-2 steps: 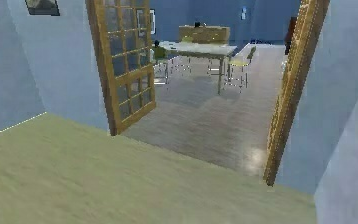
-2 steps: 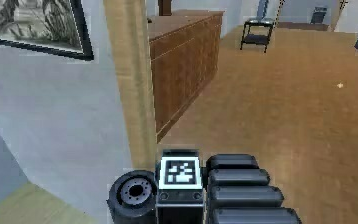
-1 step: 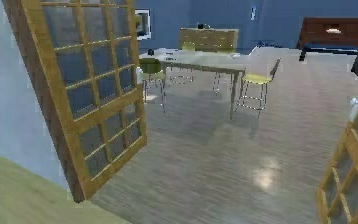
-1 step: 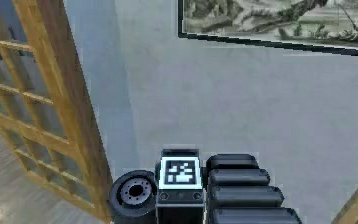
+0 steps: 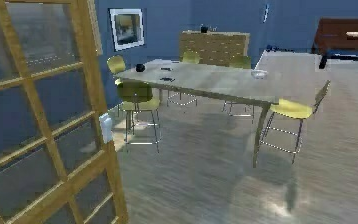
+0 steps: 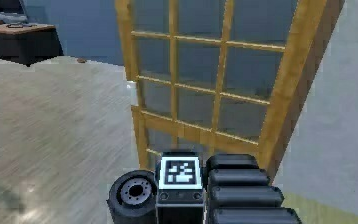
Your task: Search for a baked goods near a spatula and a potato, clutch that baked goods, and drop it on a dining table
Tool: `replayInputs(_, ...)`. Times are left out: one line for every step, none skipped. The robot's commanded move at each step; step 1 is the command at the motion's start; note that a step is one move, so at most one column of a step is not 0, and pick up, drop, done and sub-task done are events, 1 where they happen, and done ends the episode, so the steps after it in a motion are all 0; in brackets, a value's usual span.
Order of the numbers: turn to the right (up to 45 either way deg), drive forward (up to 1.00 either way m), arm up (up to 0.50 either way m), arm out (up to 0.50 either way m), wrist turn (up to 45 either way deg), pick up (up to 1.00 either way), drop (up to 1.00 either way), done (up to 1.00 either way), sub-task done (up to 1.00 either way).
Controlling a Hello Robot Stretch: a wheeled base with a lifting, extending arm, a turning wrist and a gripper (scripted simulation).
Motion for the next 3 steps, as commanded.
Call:
replayInputs(0.0, 0.95, 0.0, 0.0, 0.0, 0.0, 0.0, 0.0, 0.0)
replayInputs(36.0, 0.0, 0.0, 0.0, 0.0, 0.0, 0.0, 0.0, 0.0)
replayInputs(0.0, 0.05, 0.0, 0.0, 0.0, 0.0, 0.0, 0.0, 0.0)
